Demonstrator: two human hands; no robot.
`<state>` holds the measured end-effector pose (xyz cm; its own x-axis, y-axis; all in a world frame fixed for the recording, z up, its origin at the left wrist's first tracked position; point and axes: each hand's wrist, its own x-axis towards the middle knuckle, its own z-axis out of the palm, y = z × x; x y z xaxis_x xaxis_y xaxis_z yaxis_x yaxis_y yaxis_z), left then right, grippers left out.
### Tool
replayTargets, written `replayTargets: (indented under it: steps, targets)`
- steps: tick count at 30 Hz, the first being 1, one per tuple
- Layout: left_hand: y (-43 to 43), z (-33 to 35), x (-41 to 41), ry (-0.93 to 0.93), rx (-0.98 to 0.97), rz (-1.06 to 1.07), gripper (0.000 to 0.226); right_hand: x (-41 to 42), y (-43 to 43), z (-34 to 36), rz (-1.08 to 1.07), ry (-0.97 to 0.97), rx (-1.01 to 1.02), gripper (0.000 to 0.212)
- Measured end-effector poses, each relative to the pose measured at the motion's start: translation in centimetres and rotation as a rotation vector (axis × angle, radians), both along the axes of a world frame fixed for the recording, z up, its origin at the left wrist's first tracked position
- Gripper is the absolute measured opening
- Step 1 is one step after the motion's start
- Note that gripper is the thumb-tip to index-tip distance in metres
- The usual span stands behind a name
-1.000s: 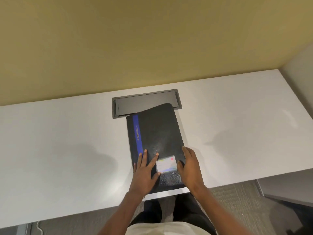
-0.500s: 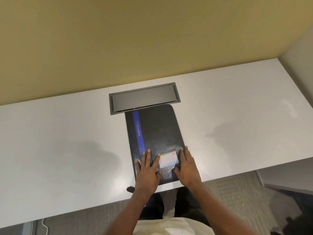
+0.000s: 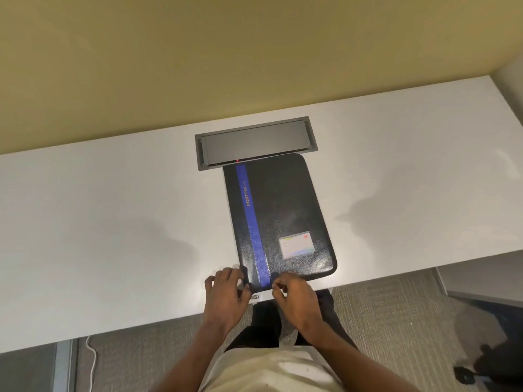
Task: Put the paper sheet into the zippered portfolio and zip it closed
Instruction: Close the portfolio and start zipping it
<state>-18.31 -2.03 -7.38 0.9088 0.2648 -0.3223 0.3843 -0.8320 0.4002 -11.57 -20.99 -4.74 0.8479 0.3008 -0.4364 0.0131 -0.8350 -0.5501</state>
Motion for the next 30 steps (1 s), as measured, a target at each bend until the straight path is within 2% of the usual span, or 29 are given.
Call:
replayTargets:
  steps: [7, 12, 20, 23, 30]
  targets:
    - [0.7, -0.7, -2.2, 0.130, -0.033, -0.076, 0.020, -3.0, 2.7, -1.0, -0.043, 0.092, -0.136, 0.024]
    - [0.4, -1.1, -2.4, 0.098, -0.044, -0.029, 0.009, -3.7, 3.6, -1.5, 0.034, 0.008, -0.196, 0.029]
    - [0.6, -1.4, -2.8, 0.059, -0.091, -0.010, 0.008, -4.1, 4.7, -2.2, 0.245, -0.115, -0.315, 0.026]
    - [0.7, -1.2, -2.6, 0.070, -0.057, -0.038, 0.007, -4.3, 4.8, -2.3, 0.197, -0.152, -0.308, 0.029]
    - [0.5, -1.0, -2.5, 0.075, 0.027, -0.120, 0.007, -4.3, 4.5, -2.8, 0.019, -0.083, -0.297, 0.030]
